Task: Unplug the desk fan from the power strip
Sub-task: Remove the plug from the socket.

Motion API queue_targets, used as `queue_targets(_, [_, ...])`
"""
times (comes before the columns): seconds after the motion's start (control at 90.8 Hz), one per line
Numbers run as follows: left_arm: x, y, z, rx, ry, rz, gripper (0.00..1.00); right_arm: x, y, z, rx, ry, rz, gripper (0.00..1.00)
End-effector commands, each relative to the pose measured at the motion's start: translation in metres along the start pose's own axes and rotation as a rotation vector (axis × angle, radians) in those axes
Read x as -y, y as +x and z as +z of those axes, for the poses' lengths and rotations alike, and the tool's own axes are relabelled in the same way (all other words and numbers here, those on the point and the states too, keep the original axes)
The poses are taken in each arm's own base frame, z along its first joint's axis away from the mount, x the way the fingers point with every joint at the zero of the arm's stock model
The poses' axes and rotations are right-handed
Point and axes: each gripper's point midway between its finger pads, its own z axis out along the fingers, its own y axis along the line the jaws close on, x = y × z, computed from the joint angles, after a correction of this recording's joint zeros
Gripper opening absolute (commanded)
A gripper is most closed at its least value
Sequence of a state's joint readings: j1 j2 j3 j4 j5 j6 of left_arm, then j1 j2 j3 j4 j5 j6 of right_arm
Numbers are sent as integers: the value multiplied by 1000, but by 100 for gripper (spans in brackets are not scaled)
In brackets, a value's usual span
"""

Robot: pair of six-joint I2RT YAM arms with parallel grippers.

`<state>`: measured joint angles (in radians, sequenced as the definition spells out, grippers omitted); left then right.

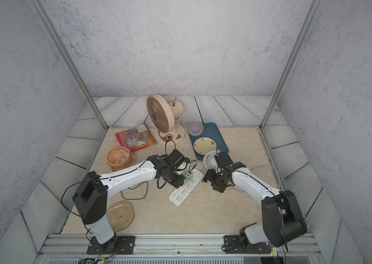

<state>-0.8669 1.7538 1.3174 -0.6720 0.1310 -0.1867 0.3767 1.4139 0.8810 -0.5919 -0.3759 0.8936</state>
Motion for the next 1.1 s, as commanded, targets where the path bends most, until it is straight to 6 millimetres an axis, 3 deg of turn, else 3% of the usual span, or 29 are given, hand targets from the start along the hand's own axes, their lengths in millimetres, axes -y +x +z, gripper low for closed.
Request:
queue_targets(0.0, [8,-21,2,107,22,43,38,-18,-6,0,-1,-57,6,73])
queue_targets(0.275, [3,-33,16,118,-27,72,37,-19,-5,4,-12,-73,25,73])
queue_targets(0.528, [2,-28,27,82,-53,104,33,-22,-7,8,-23,-73,24,72])
queue_targets(0.848, [4,-37,27,113,-59,93,14,-30,-9,17,-49,-84,25,71])
queue_targets(0.98, [8,-37,25,127,-34,86,0,-33,-5,23,-66,-96,30,69])
queue_targets(1.09, [12,-36,19,143,-13,63,0,-36,1,31,-86,-114,39,68])
